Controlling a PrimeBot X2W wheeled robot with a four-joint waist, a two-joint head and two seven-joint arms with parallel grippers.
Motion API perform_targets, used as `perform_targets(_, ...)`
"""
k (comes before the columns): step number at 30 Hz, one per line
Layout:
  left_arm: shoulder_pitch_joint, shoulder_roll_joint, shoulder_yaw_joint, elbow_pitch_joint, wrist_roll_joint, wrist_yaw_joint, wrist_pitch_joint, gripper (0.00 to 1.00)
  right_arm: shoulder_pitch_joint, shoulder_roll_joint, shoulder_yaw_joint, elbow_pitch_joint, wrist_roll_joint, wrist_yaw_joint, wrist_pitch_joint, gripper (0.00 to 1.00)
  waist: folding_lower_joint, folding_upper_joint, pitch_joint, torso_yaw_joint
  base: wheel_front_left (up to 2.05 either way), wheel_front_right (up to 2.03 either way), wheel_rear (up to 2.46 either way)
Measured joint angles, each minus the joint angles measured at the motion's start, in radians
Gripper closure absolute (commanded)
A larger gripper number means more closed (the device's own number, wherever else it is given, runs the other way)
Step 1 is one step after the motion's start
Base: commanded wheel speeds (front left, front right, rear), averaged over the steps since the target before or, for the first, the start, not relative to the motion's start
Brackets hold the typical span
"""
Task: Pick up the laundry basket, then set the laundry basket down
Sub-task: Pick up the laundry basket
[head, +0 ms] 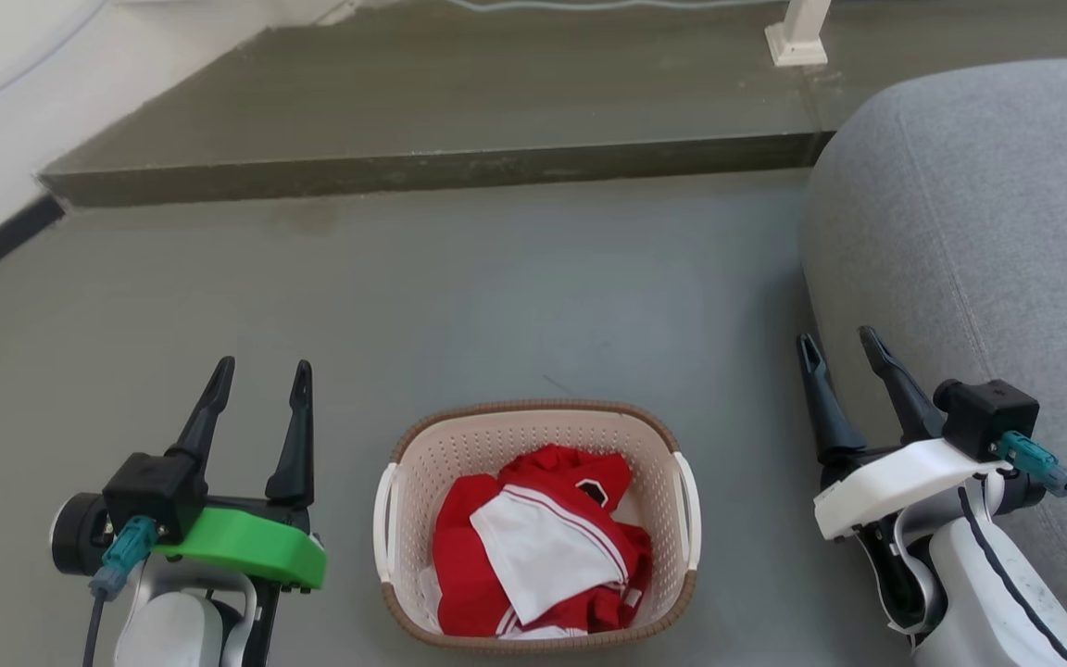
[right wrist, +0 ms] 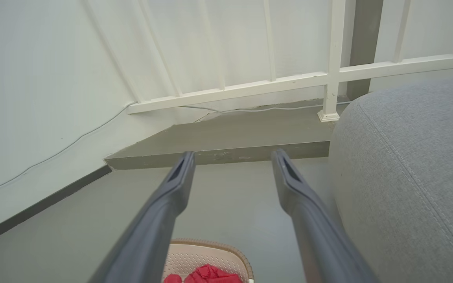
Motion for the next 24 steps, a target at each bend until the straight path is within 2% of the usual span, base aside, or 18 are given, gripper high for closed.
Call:
perform_targets(15,-0.099,-0.004,-0.006,0.04,-0.052,-0.012,0.0,0.0,-0.058,0.011,-0.011,0.047,0.002,0.007,0.0,0.0,0.0,0.0,0.167,-0.016,0.0,0.0,0.0)
perform_targets(24,-0.178,-0.007,-0.032,0.13,-0.062,-0.013,0.0,0.0,-0.097,0.022,-0.023,0.109,0.011,0.009,0.0,0.0,0.0001,0.0,0.272,-0.022,0.0,0.0,0.0)
